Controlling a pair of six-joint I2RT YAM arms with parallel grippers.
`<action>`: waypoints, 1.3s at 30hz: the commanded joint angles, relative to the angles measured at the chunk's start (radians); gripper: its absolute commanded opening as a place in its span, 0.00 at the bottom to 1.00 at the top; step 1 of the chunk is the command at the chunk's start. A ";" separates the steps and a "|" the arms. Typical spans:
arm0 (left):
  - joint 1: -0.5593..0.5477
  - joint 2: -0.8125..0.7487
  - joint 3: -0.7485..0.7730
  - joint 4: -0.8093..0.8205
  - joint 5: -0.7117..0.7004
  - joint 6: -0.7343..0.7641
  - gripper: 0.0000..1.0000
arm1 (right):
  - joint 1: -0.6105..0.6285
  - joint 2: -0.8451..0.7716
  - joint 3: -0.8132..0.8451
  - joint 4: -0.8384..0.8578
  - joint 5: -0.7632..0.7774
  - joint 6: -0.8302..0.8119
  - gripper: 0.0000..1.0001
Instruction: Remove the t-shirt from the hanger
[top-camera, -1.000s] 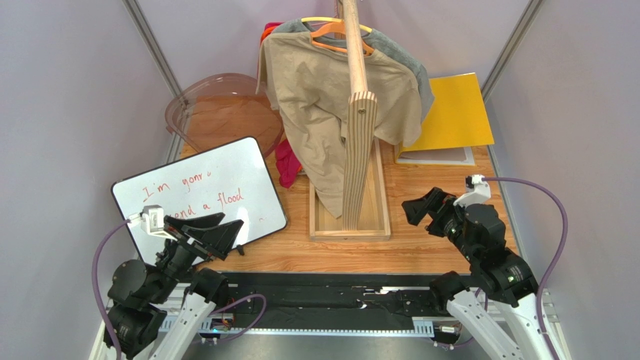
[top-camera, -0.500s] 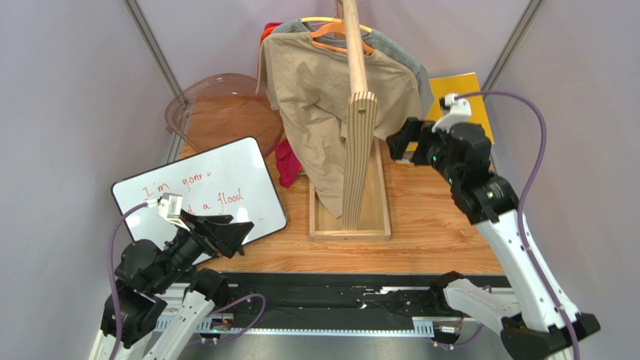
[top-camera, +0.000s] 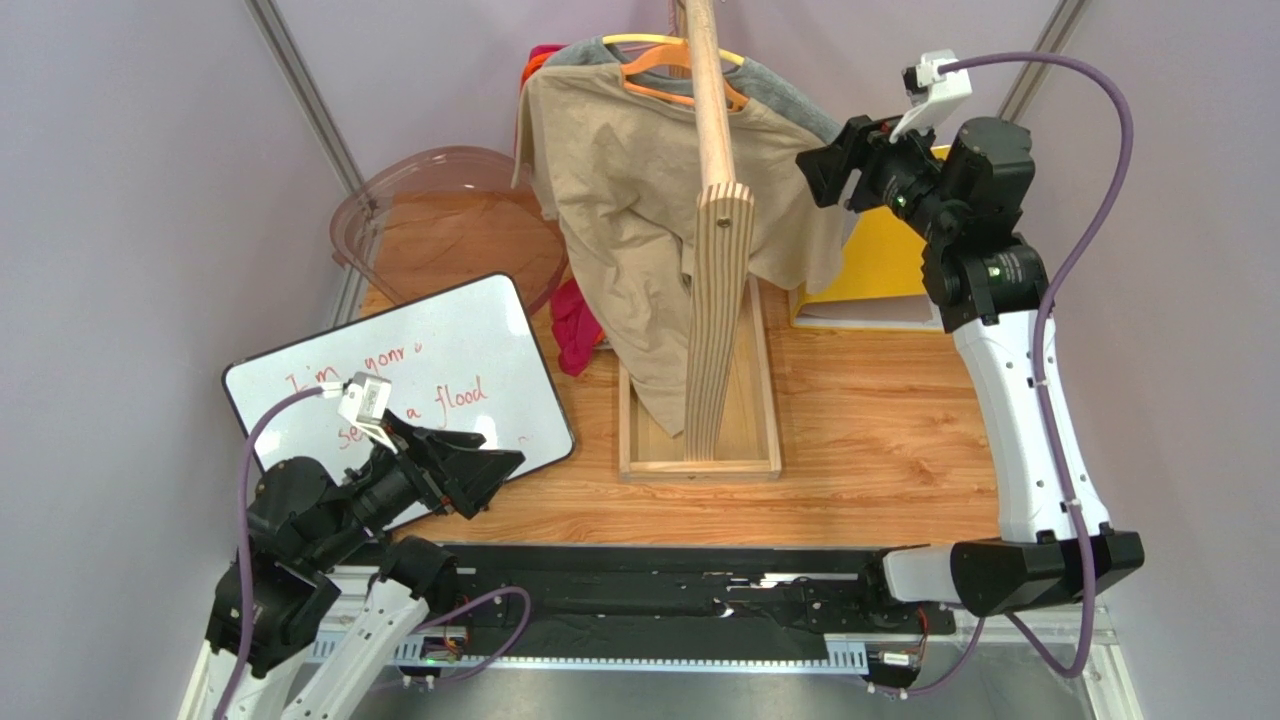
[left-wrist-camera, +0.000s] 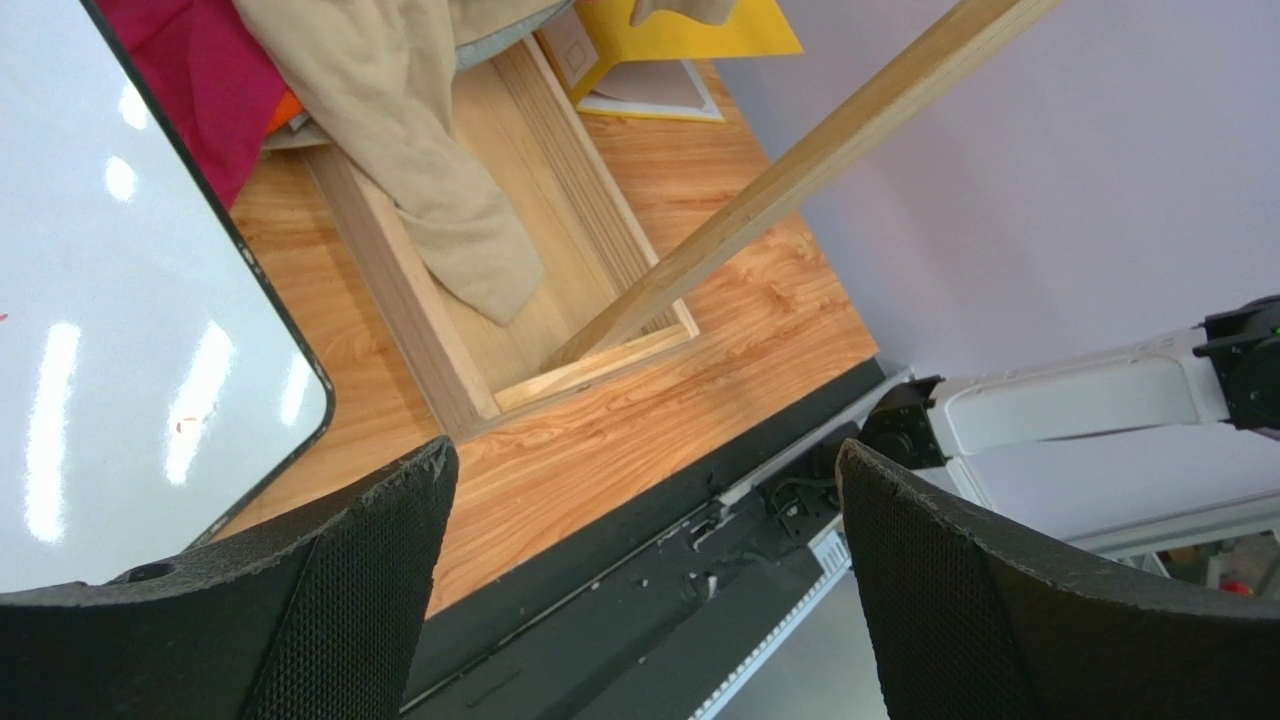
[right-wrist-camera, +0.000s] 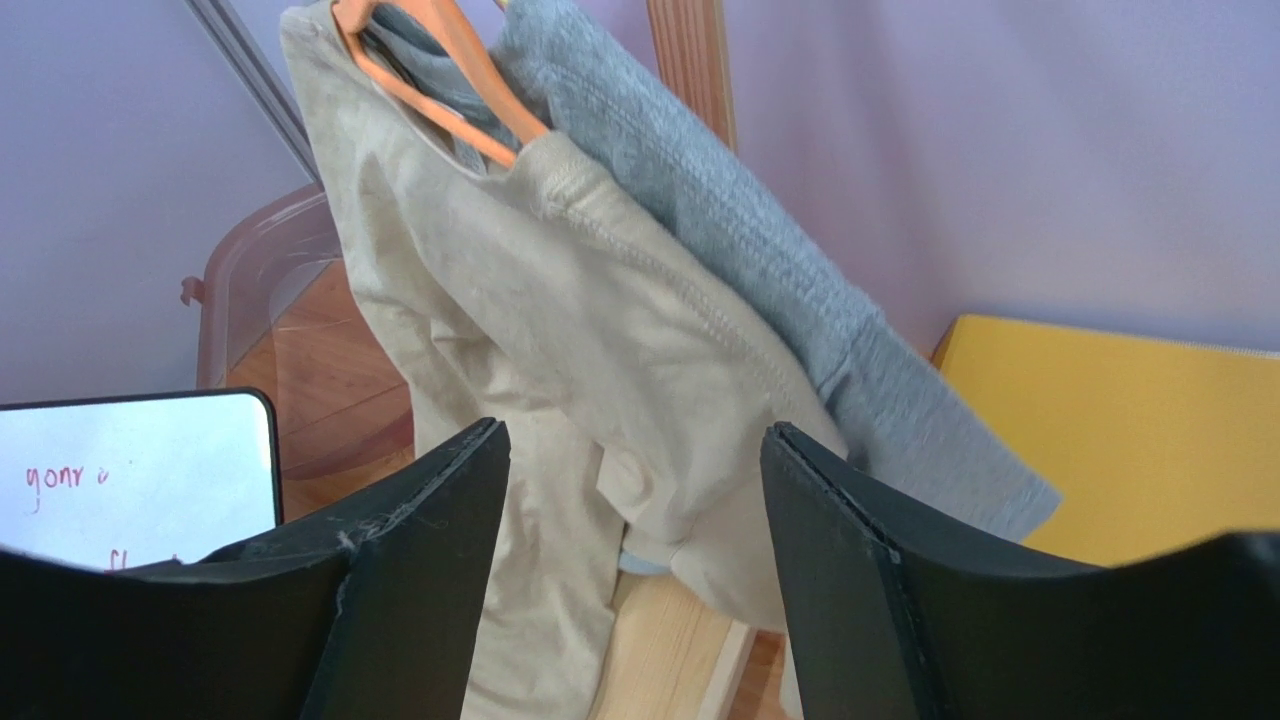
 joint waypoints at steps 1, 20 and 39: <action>-0.001 0.064 0.046 0.034 0.041 0.003 0.99 | -0.048 0.079 0.072 0.071 -0.178 -0.074 0.66; -0.002 0.235 0.104 0.127 0.078 -0.011 0.99 | -0.086 0.281 0.181 0.083 -0.465 -0.174 0.54; -0.002 0.276 0.132 0.132 0.066 0.006 0.99 | -0.051 0.408 0.226 0.168 -0.764 -0.156 0.11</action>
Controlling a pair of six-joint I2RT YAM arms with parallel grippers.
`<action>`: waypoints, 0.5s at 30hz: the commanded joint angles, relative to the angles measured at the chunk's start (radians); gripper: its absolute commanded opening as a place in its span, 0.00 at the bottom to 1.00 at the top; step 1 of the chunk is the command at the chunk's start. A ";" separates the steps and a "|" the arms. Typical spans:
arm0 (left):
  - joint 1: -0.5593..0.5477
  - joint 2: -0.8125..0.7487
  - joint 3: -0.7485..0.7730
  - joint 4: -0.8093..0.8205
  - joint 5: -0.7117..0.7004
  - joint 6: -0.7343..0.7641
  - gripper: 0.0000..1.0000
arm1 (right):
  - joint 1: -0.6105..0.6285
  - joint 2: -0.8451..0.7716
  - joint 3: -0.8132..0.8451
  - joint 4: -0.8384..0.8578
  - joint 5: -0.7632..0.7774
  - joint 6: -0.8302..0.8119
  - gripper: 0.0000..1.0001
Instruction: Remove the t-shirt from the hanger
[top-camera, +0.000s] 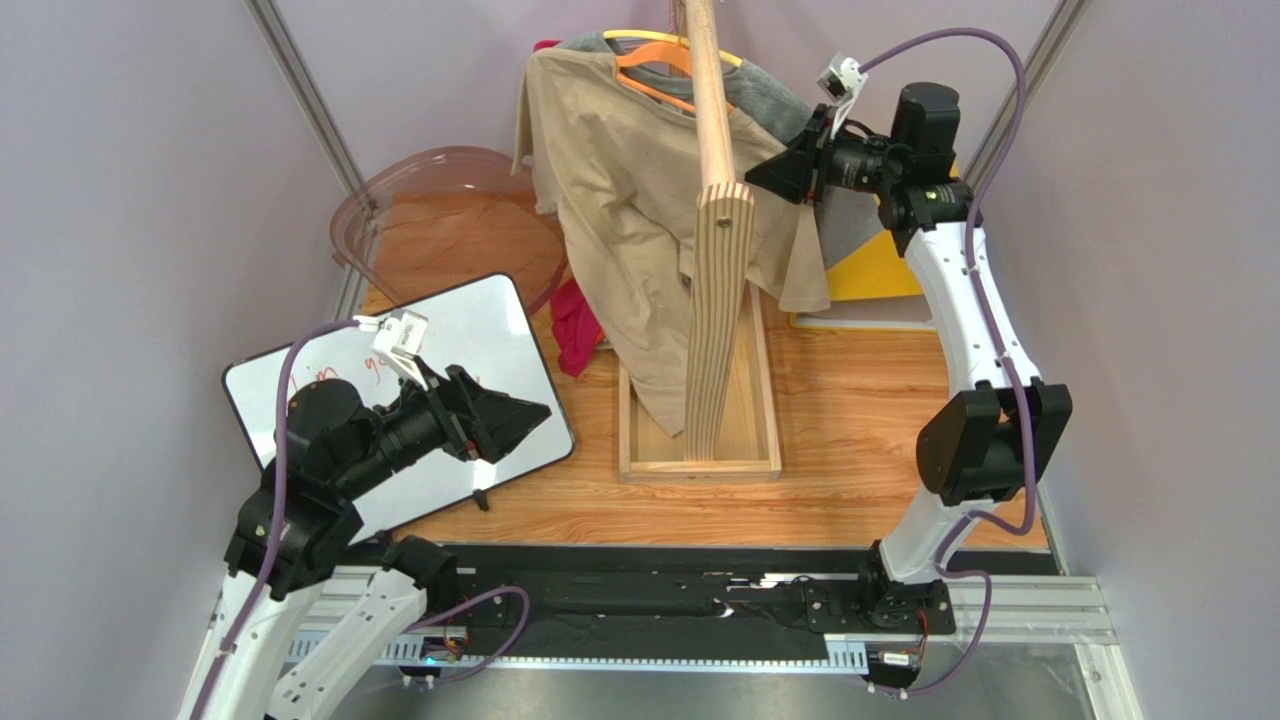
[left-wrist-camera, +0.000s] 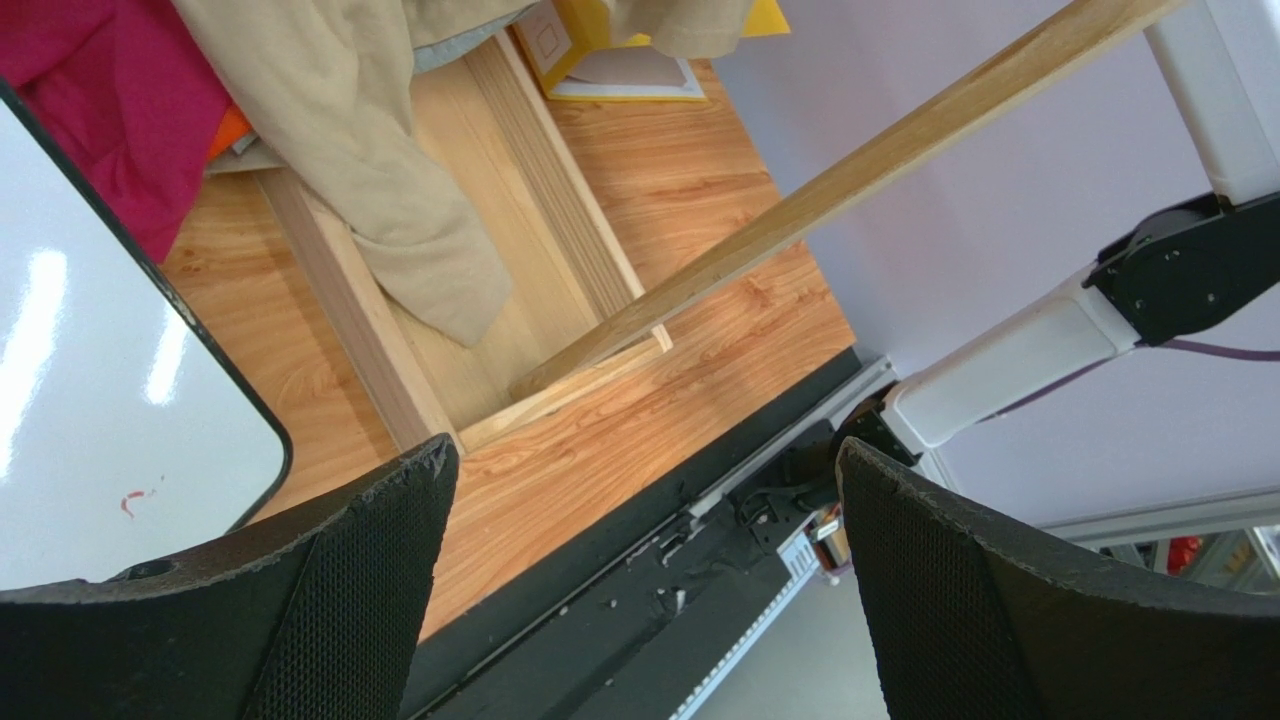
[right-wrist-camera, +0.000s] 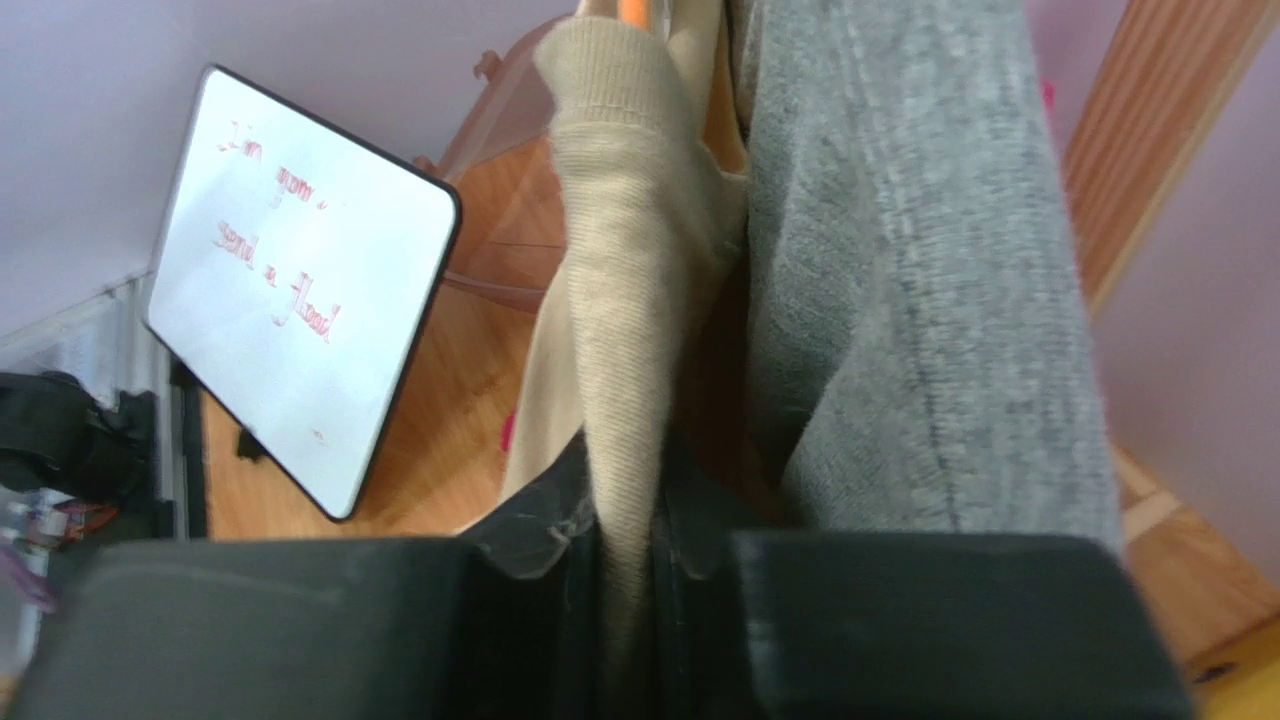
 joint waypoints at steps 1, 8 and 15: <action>-0.002 -0.024 0.023 0.027 -0.001 0.008 0.99 | 0.022 0.002 0.062 0.059 -0.050 0.020 0.06; -0.001 -0.052 0.007 0.027 -0.007 0.009 0.99 | 0.022 -0.070 0.016 0.180 -0.073 0.078 0.00; -0.002 -0.037 0.029 0.009 -0.001 0.019 0.99 | 0.021 -0.144 -0.032 0.358 -0.067 0.213 0.00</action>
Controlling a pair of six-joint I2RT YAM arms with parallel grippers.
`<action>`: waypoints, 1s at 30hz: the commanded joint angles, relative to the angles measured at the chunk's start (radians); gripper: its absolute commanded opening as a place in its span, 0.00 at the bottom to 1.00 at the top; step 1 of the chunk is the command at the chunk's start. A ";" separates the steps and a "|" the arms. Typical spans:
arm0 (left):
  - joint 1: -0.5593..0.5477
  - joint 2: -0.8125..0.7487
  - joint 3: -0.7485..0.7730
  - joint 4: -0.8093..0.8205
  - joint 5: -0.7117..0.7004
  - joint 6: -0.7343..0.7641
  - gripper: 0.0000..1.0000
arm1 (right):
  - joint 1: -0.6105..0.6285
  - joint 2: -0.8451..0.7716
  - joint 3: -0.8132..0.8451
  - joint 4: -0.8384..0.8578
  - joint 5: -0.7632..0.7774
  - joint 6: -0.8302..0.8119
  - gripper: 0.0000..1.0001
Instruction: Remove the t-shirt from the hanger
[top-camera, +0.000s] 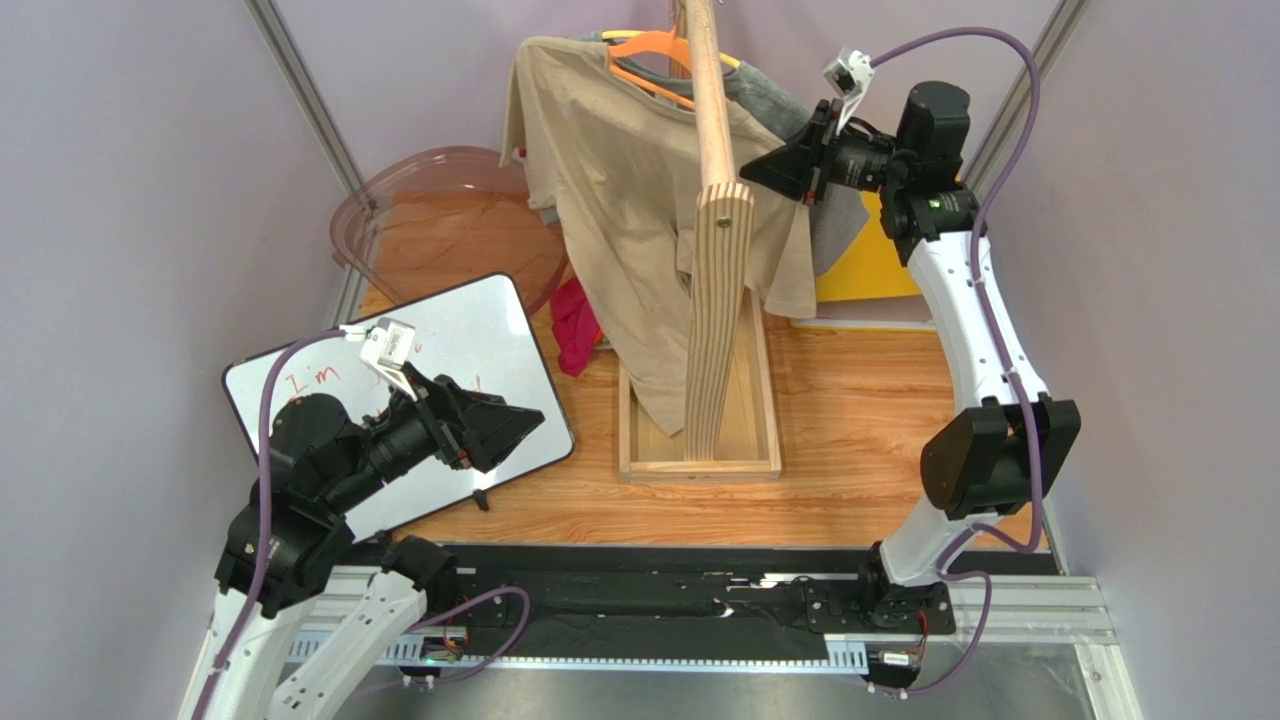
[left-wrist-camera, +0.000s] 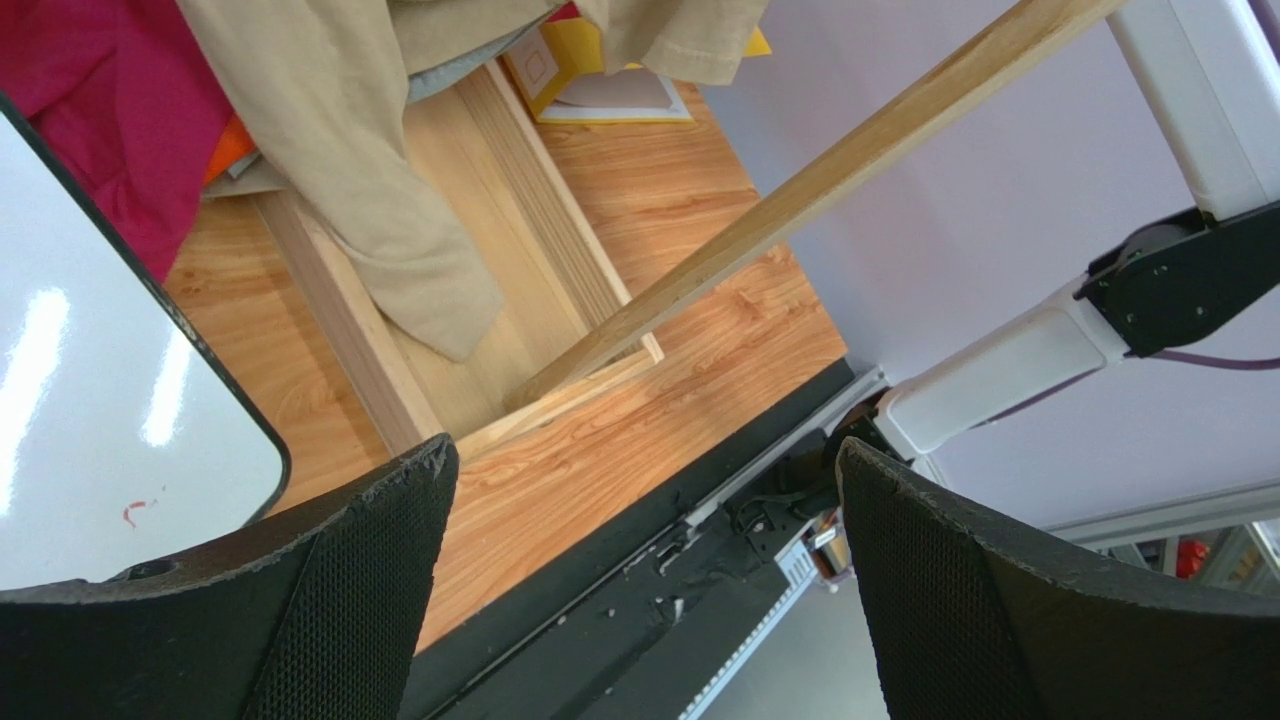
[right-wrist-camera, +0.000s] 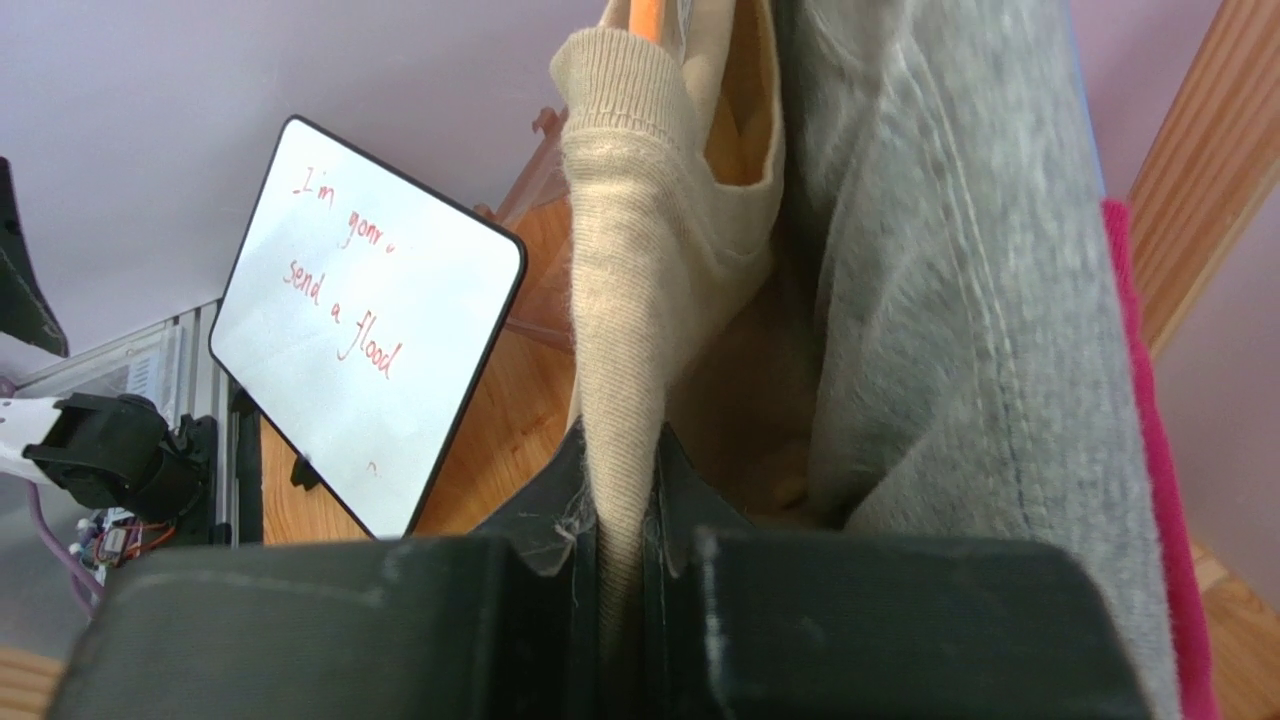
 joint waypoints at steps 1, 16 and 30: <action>-0.001 0.009 0.029 0.009 0.005 0.016 0.99 | 0.010 -0.098 0.006 0.271 -0.025 0.111 0.00; -0.002 0.041 0.102 -0.011 0.006 0.031 0.98 | 0.099 -0.070 0.044 0.020 0.002 0.036 0.00; -0.001 0.406 0.386 0.186 0.078 0.051 0.90 | 0.102 -0.293 -0.338 -0.038 0.003 -0.048 0.00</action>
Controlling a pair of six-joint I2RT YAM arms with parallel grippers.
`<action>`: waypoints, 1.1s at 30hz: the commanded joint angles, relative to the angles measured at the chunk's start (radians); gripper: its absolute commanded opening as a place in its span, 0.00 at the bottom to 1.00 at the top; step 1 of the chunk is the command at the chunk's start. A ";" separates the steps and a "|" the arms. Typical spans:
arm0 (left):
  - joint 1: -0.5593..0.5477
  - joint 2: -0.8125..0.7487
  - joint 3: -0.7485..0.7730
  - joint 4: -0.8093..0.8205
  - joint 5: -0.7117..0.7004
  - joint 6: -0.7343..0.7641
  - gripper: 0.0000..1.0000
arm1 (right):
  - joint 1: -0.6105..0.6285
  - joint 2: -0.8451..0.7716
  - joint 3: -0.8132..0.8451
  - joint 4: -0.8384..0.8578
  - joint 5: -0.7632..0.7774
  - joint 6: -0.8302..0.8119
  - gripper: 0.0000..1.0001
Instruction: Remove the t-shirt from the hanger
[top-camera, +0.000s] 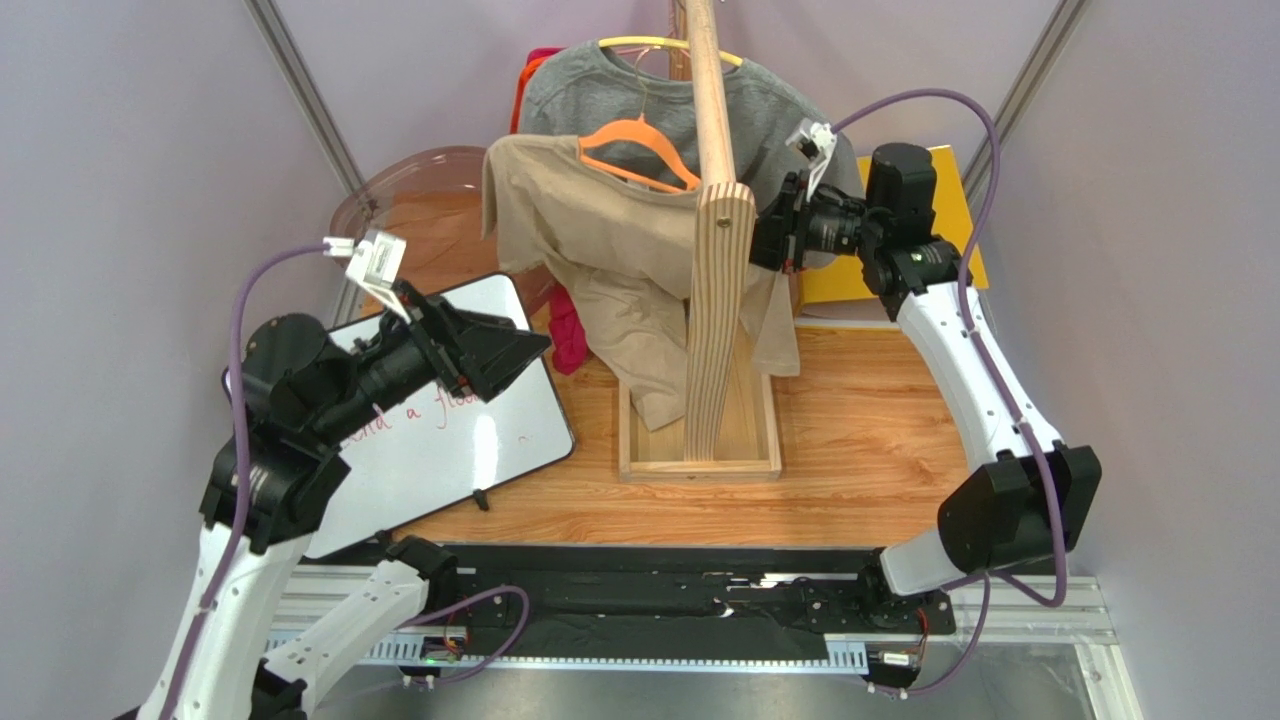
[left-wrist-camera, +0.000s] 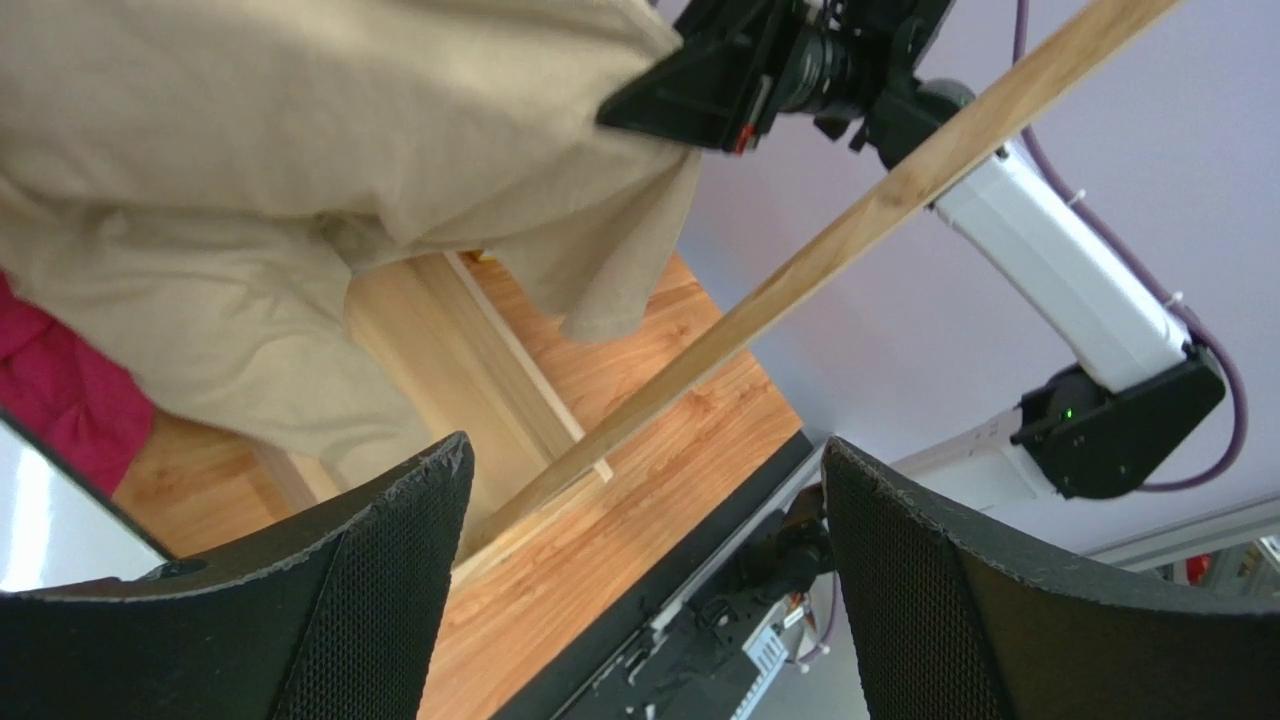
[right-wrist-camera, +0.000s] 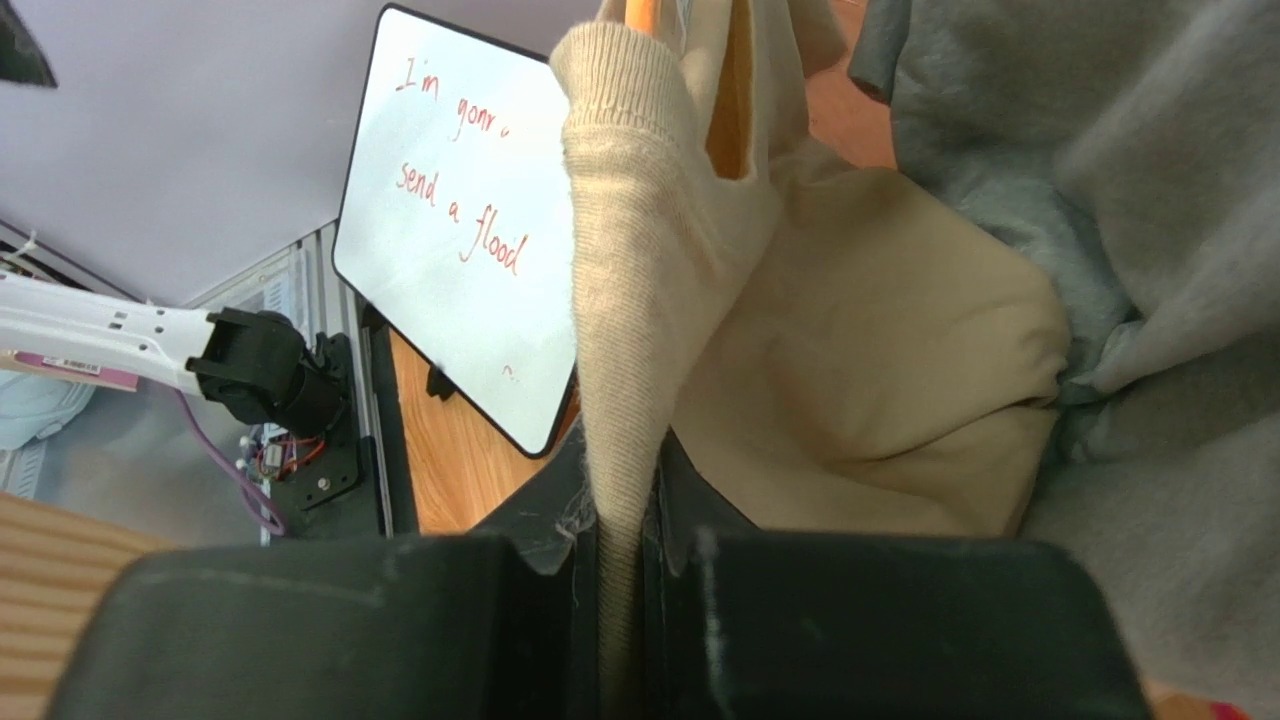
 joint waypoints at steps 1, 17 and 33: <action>-0.001 0.170 0.136 0.101 0.051 0.035 0.89 | 0.003 -0.105 -0.080 0.034 -0.031 -0.052 0.00; 0.105 0.766 0.640 0.030 0.359 0.138 0.83 | 0.066 -0.308 -0.337 0.113 0.012 -0.035 0.00; 0.120 0.871 0.604 0.180 0.610 0.180 0.85 | 0.066 -0.289 -0.282 0.010 -0.074 -0.096 0.00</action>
